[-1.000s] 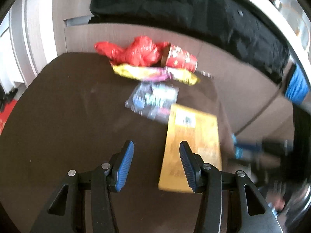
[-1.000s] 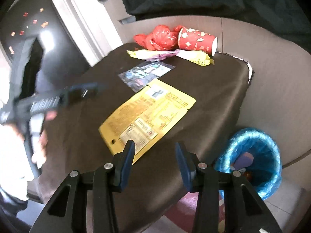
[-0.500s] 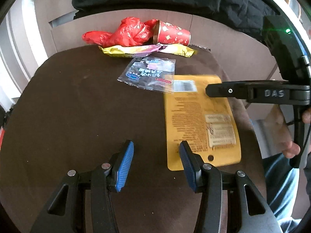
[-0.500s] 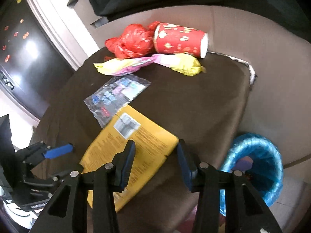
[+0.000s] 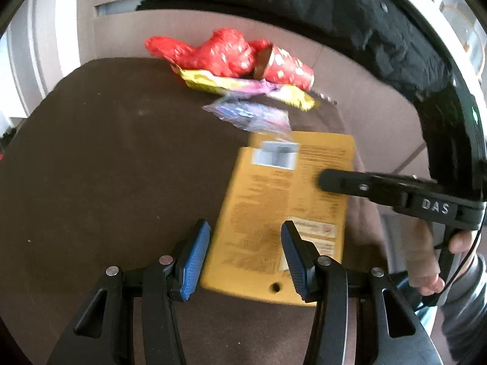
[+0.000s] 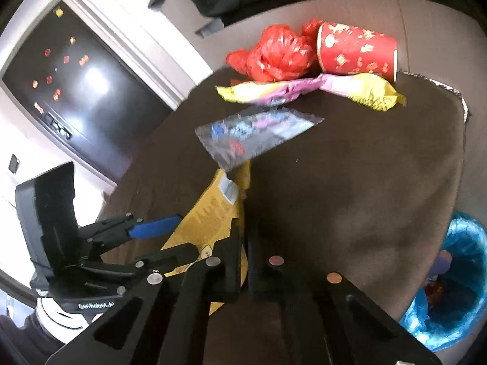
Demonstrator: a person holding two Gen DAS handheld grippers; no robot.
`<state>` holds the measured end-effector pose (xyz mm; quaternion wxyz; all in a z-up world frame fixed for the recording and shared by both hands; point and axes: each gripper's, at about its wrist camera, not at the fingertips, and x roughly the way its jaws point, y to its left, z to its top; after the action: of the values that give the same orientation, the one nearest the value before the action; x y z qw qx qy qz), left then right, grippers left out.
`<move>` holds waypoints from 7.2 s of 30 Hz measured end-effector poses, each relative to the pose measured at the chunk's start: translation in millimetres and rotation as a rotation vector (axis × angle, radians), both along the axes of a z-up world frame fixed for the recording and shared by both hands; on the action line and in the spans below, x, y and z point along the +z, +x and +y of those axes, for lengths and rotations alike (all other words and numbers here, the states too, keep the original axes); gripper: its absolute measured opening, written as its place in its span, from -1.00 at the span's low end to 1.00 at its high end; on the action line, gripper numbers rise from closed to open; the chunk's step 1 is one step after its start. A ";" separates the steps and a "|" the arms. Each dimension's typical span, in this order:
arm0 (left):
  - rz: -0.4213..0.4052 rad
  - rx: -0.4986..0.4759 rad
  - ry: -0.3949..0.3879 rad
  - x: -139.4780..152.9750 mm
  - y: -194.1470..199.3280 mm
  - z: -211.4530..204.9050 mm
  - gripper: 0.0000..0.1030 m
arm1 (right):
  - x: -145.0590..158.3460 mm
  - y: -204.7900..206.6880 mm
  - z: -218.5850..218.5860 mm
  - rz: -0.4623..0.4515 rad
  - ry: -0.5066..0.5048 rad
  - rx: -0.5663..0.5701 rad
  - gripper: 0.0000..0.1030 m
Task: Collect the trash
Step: 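Reach the right tool to the yellow paper card and close on it, then grasp the clear plastic packet with the left tool, then carry the yellow card and clear packet over the blue bin and release both, then grasp the red plastic bag with the left tool while the right tool grasps the yellow snack bag, then carry the red bag and snack bag over the blue bin and release both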
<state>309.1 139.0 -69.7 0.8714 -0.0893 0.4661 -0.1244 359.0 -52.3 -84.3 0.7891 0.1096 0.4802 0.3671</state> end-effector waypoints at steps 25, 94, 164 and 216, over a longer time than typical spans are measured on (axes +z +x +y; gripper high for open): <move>0.089 0.347 -0.276 15.3 51.5 38.8 -0.07 | 35.5 -16.9 -124.3 -0.177 -0.144 -0.211 -0.97; 0.273 -0.287 -0.005 -76.9 109.0 -307.1 -0.19 | -81.4 -6.1 -306.1 0.056 -0.276 -0.570 -0.54; -0.156 0.174 0.124 61.0 148.5 68.7 -0.28 | 56.2 117.2 33.1 -0.383 -0.330 0.212 -0.38; 0.202 -0.242 -0.023 -39.4 80.0 -315.9 -0.27 | 22.5 -36.9 -316.9 -0.106 -0.413 -0.569 -0.93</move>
<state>389.1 -176.9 -109.2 0.7978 -0.0545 0.5571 -0.2240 322.0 -369.2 -61.9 0.8890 0.0582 0.4529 0.0331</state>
